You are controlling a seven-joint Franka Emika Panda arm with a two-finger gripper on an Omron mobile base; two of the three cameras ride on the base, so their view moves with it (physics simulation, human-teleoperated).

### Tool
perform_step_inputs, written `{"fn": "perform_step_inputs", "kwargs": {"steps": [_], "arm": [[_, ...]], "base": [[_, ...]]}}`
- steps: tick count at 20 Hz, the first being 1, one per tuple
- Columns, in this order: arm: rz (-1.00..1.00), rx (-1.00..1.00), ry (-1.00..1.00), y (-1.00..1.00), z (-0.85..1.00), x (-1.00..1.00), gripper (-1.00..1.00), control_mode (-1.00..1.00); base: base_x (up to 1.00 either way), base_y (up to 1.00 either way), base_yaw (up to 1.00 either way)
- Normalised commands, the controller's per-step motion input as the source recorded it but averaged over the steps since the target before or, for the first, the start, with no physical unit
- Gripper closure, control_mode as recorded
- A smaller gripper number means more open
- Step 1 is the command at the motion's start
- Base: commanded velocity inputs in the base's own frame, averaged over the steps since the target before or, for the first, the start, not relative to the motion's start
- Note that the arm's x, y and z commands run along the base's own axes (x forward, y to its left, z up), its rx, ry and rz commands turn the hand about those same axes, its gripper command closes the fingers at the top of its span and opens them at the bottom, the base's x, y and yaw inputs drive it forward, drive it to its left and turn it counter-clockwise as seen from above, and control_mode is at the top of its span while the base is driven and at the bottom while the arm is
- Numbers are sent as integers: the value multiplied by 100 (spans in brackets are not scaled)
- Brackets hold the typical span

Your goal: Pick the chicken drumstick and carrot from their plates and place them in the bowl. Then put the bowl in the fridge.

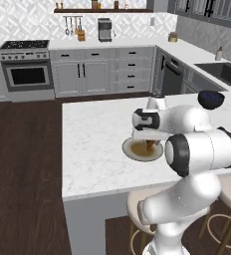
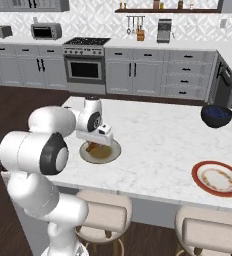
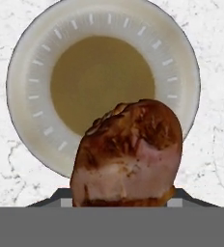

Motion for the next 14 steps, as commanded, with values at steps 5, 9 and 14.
{"fn": "perform_step_inputs", "kwargs": {"steps": [5, 9, 14], "arm": [[0, 0, 1, 10, 97, -44, 100, -100], [0, 0, -4, 0, 17, -77, 100, -100], [0, 5, -20, 2, 3, -89, 100, -100]], "base": [[0, 0, 0], [0, 0, 0], [0, 0, 0]]}}
